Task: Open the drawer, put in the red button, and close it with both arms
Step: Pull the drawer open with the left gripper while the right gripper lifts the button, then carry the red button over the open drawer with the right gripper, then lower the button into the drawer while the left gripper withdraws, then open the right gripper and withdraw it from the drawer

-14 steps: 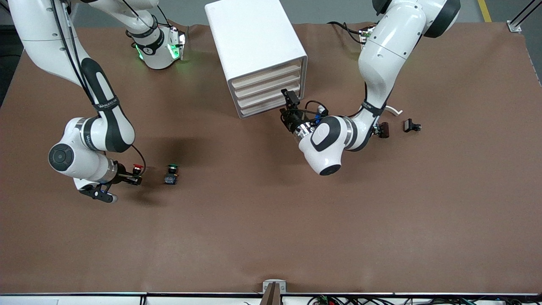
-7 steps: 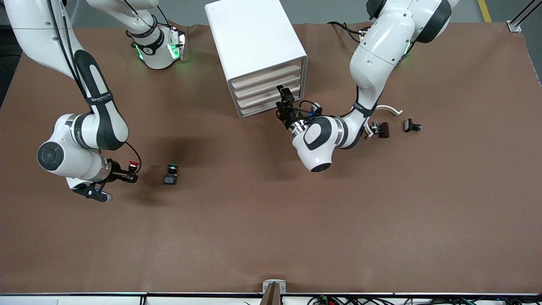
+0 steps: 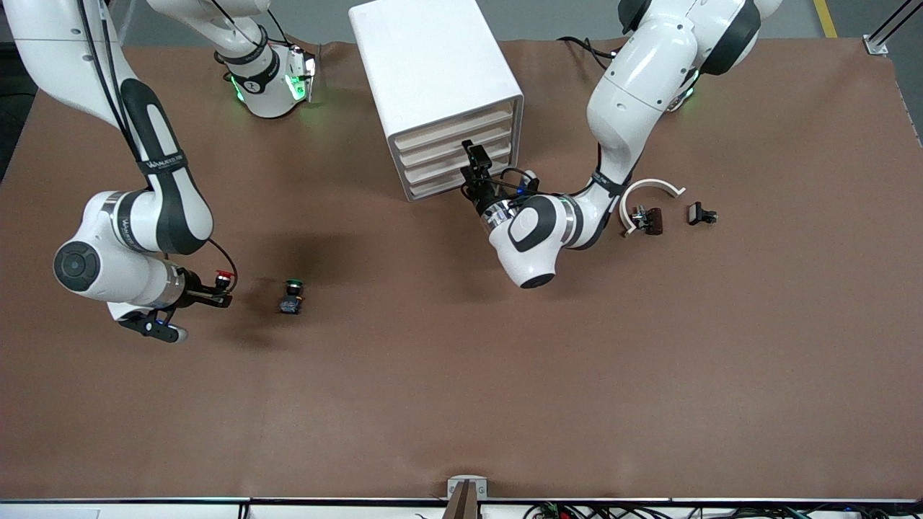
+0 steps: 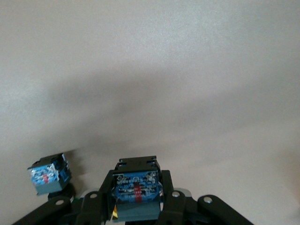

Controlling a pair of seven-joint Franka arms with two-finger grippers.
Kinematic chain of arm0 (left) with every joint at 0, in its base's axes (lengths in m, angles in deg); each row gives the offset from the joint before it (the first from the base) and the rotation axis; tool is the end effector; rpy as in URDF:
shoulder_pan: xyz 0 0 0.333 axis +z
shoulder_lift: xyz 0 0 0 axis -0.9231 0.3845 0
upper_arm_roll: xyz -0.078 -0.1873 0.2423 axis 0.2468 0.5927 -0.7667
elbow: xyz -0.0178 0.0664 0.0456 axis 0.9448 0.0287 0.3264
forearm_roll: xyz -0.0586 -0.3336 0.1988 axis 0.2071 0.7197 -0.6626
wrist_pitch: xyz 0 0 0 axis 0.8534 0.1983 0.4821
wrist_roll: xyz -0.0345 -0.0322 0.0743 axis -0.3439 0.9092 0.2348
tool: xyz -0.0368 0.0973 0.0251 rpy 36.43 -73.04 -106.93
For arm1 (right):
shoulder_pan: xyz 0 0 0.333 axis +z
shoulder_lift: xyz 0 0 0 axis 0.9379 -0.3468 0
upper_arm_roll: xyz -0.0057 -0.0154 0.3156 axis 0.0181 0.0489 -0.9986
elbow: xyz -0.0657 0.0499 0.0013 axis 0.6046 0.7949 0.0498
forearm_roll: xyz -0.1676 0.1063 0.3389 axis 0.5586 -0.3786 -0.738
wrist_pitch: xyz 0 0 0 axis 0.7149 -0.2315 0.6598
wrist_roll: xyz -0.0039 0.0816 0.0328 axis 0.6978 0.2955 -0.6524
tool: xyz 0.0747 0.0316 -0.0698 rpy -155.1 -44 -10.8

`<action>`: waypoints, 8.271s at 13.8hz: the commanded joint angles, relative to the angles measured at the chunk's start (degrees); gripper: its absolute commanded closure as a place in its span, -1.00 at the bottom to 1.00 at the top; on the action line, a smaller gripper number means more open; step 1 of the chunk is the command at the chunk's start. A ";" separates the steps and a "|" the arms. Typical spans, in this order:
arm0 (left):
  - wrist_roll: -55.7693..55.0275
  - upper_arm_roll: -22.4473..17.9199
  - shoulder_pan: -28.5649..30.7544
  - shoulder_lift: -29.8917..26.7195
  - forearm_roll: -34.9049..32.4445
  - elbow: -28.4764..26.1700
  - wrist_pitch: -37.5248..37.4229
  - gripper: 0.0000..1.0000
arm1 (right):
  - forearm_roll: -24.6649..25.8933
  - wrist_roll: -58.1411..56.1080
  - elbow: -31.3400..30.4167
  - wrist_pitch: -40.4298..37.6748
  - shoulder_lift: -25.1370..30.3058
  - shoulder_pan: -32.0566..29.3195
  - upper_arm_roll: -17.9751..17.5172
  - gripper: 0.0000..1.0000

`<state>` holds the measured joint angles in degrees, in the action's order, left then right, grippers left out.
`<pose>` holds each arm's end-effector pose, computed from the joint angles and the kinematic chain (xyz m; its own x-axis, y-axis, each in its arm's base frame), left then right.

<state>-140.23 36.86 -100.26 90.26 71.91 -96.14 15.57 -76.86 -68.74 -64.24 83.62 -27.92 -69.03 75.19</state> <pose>0.4257 -0.4651 0.1650 -0.3585 0.9221 -0.1456 0.2101 -0.0723 -0.9750 0.6191 -0.0125 0.2685 0.9373 -0.3174 -0.1441 -0.3189 -0.9477 0.0132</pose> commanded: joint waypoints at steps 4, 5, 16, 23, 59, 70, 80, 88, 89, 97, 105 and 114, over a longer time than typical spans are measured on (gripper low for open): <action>-1.49 -0.06 -2.11 0.23 0.85 0.58 -0.63 -0.09 | -0.33 2.67 -0.81 -4.84 4.71 -1.65 -0.29 1.00; -1.75 -0.15 -1.85 0.23 1.29 0.58 -0.36 0.24 | -0.33 2.67 -0.81 -5.72 5.41 -1.65 -0.29 1.00; -5.36 -4.36 -1.58 -0.04 1.91 1.72 0.61 1.00 | -0.33 7.75 -0.46 -12.31 11.30 -1.30 -0.81 1.00; -4.57 -10.17 -1.40 0.84 2.00 5.76 2.26 1.00 | -0.33 27.96 2.70 -16.98 13.33 9.15 -0.81 1.00; 24.00 -15.00 5.27 -17.52 -34.71 13.50 9.04 -1.00 | -2.00 110.93 21.60 -12.69 -1.08 49.76 -0.64 1.00; 72.93 -15.09 11.51 -26.31 -57.15 11.83 9.04 -1.00 | -0.33 120.26 26.16 -8.63 -9.52 53.55 -0.55 1.00; 91.74 -14.82 20.22 -36.06 -57.24 7.53 8.43 -1.00 | -0.24 123.51 28.28 -7.85 -11.46 55.48 -0.46 1.00; 107.75 -14.65 23.46 -45.65 -56.36 -9.17 20.11 -1.00 | -0.33 123.87 29.51 -7.40 -12.51 55.57 -0.46 -0.99; 108.54 -14.65 23.82 -45.48 -56.36 -9.00 20.38 -1.00 | -0.16 123.35 29.51 -7.49 -12.43 55.66 -0.38 -1.00; 109.34 -14.56 23.12 -44.08 -56.54 -8.64 21.26 -1.00 | -0.77 108.20 34.68 -16.60 -11.72 51.44 -0.81 -1.00; 107.94 -13.59 22.68 -44.77 -56.45 -8.64 19.86 -1.00 | -4.81 64.67 35.05 -34.63 -4.79 40.38 -0.81 -1.00; 107.93 -8.77 21.36 -40.30 -55.92 -4.96 18.53 -1.00 | -3.93 15.73 35.05 -50.46 3.65 16.40 -0.11 -1.00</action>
<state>-32.01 26.00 -78.62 47.63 15.61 -103.99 34.50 -80.54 -45.48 -28.34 34.66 -26.44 -48.19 76.23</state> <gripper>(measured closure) 0.000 0.000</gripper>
